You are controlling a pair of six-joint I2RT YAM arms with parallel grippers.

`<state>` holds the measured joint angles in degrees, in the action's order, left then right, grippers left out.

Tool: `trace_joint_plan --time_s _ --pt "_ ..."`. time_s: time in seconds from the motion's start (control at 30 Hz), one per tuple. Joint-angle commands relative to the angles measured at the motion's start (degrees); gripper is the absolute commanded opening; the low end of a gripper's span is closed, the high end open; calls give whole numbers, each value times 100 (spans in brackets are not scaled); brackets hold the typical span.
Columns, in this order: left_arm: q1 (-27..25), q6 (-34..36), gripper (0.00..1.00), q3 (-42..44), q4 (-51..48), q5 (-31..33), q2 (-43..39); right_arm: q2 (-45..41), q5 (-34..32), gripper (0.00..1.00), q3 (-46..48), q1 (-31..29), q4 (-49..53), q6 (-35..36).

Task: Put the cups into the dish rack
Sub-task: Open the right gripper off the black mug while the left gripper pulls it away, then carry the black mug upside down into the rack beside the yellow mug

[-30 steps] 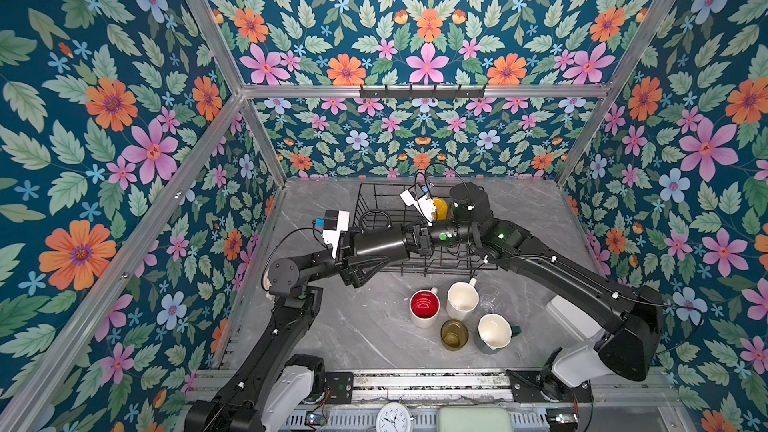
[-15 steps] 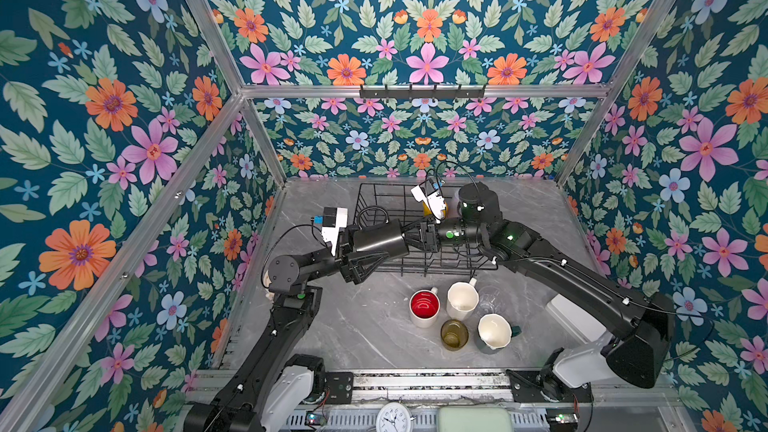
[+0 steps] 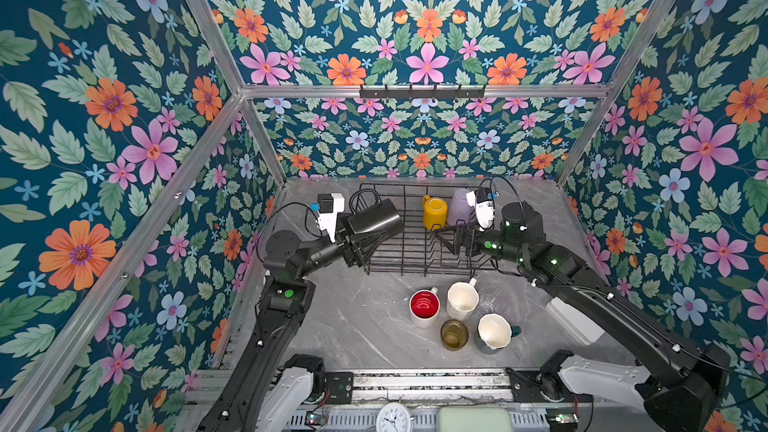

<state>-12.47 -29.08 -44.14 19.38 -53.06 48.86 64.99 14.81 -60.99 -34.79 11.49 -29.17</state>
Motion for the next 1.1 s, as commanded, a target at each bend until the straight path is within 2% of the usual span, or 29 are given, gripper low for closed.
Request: trace_joint_plan --time_s 0.0,0.3,0.57,1.07 --pt "-1 564 0 -274 -944 653 101 -161 -569 97 134 89 188 -62" --pt "-70 407 0 -1182 -2279 1398 734 -404 -883 99 274 424 693 -141" --pt "-283 141 0 -1588 -2716 1845 1095 -722 -1012 99 490 688 876 -92" --pt "-1665 180 0 -3166 -4319 3592 2709 -1101 -1145 99 859 883 1157 138"
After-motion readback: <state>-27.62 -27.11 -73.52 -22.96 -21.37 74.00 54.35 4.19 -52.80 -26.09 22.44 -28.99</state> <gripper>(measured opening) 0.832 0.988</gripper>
